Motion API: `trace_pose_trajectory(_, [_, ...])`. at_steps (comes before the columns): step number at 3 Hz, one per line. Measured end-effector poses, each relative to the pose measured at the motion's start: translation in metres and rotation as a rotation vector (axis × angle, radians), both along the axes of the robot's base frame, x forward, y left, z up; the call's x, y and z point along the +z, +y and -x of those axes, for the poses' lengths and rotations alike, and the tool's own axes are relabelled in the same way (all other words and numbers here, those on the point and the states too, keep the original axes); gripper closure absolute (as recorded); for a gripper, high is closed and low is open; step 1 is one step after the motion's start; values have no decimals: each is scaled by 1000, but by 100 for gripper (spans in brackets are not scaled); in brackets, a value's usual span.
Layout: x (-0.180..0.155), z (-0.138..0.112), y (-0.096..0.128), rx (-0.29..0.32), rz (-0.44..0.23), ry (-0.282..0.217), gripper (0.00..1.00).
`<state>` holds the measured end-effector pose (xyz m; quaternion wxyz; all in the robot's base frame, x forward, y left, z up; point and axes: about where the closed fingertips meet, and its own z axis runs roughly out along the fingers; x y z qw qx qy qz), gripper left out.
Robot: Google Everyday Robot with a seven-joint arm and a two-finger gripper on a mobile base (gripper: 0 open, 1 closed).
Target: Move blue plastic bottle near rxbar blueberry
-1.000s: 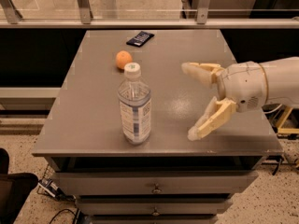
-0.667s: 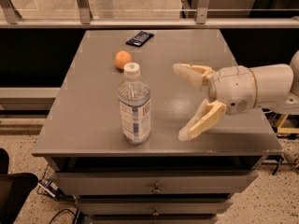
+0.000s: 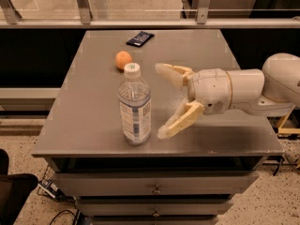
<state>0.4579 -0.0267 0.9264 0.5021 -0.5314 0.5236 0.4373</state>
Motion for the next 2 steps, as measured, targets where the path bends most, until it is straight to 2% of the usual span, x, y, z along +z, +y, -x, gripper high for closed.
trace_pose_trajectory(1, [3,-2,14,23,-1,-21,0])
trace_pose_trajectory(2, [10,1,28,52,33,-40,20])
